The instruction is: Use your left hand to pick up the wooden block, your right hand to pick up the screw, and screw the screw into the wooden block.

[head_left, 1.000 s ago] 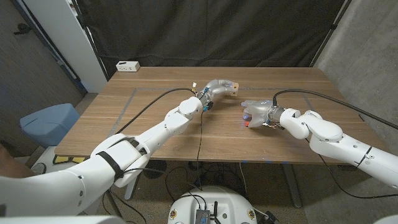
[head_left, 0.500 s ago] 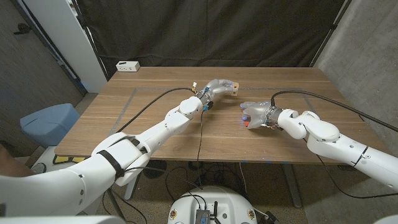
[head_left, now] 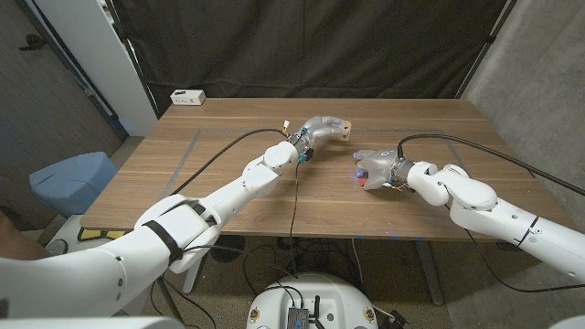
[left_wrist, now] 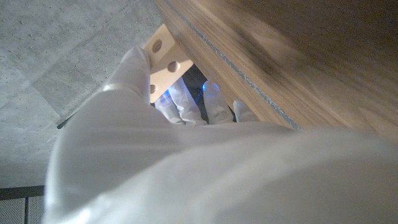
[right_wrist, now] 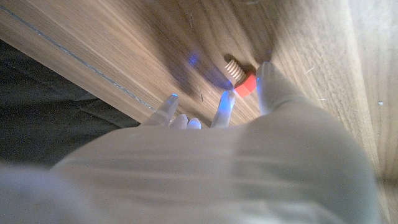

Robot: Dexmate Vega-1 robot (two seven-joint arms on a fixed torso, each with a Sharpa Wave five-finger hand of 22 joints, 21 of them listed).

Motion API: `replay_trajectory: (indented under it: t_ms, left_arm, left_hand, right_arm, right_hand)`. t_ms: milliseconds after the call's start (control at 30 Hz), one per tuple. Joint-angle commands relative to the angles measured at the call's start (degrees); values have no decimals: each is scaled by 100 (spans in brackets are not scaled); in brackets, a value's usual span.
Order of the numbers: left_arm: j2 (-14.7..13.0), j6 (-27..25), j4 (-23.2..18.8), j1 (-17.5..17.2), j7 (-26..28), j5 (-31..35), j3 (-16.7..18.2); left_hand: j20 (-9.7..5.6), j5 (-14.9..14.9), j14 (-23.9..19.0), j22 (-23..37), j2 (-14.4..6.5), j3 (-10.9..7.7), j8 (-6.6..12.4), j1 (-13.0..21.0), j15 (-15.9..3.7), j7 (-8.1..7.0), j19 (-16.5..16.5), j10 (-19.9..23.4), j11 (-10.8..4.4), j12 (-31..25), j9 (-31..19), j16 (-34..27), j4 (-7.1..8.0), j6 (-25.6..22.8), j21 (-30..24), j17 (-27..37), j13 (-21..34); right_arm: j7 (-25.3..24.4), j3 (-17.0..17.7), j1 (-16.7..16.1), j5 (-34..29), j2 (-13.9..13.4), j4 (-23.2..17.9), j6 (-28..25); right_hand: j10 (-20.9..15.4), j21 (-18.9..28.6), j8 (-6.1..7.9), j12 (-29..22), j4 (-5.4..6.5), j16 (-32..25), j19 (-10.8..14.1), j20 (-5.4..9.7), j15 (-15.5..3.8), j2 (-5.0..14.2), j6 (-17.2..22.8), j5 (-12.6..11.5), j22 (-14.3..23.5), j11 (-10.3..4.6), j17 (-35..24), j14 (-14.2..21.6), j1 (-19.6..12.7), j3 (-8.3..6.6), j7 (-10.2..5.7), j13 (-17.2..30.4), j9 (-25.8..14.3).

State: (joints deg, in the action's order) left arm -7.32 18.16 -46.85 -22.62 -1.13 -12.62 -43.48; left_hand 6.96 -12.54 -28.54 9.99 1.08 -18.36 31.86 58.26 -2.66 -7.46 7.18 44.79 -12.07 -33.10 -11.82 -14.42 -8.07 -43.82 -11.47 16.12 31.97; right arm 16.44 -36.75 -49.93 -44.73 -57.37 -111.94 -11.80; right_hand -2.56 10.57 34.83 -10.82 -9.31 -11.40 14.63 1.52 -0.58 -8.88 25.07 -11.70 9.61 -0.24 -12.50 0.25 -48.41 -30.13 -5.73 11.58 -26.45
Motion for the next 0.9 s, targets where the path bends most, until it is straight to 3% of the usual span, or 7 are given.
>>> replay_trajectory:
  t_ms: [33,900]
  left_arm:
    - [12,-15,-17,-17,-12,3,-15]
    - [73,21,93,22,-32,2,-31]
  left_hand:
    - [67,-59,-32,29,-368,12,424,-55,-486,112,4,39,-20,-47,-40,-38,-8,-157,3,24,305]
    - [102,-106,-33,30,-450,43,416,-83,-453,150,-2,28,-2,-38,-44,-46,14,-123,4,47,337]
  right_arm:
    - [-122,9,-73,-31,5,-8,-62]
    - [-332,-9,-72,-67,66,77,-42]
  right_hand:
    - [-81,29,79,-41,-15,-56,44,29,-59,35,128,7,4,4,-16,37,13,-20,-14,33,-19]
    - [-282,56,477,-96,-41,-99,178,99,-132,102,656,-11,3,-1,-11,151,-111,-106,33,36,-139]
